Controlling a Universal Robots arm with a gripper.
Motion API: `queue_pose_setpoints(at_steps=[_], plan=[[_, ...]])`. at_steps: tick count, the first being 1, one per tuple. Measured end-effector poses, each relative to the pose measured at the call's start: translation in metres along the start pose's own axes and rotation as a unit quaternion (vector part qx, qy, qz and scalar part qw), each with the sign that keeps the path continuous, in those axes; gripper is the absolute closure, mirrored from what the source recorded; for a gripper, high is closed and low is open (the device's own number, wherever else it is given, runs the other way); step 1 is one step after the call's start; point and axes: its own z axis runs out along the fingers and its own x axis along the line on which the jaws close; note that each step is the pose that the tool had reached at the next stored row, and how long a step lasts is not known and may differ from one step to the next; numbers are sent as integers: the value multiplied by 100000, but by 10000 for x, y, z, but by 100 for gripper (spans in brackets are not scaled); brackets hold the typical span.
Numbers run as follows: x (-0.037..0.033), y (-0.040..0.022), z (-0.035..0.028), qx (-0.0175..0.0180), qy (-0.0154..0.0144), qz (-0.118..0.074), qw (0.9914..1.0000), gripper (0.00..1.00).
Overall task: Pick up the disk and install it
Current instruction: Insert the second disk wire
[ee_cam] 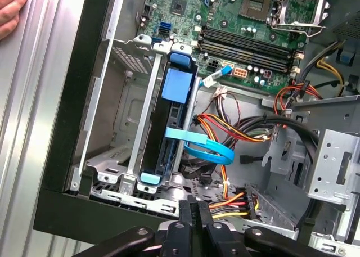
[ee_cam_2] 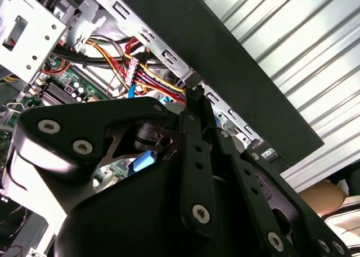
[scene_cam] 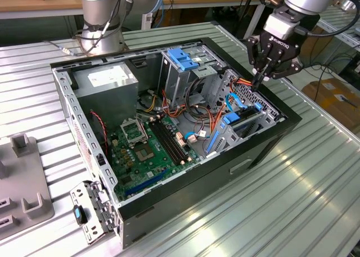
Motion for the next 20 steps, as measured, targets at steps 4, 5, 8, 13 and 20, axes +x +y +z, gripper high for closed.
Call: queue_pose_setpoints(at_steps=[4, 5, 8, 13, 20], plan=[[-1, 3, 0, -2, 1, 1, 100000, 84], [-1, 4, 0, -3, 3, 1, 100000, 84], [-1, 5, 0, -3, 0, 0, 100000, 84], [3, 7, 0, -5, 6, 229, 100000, 84], [41, 26, 19, -11, 10, 1406, 99990, 84]])
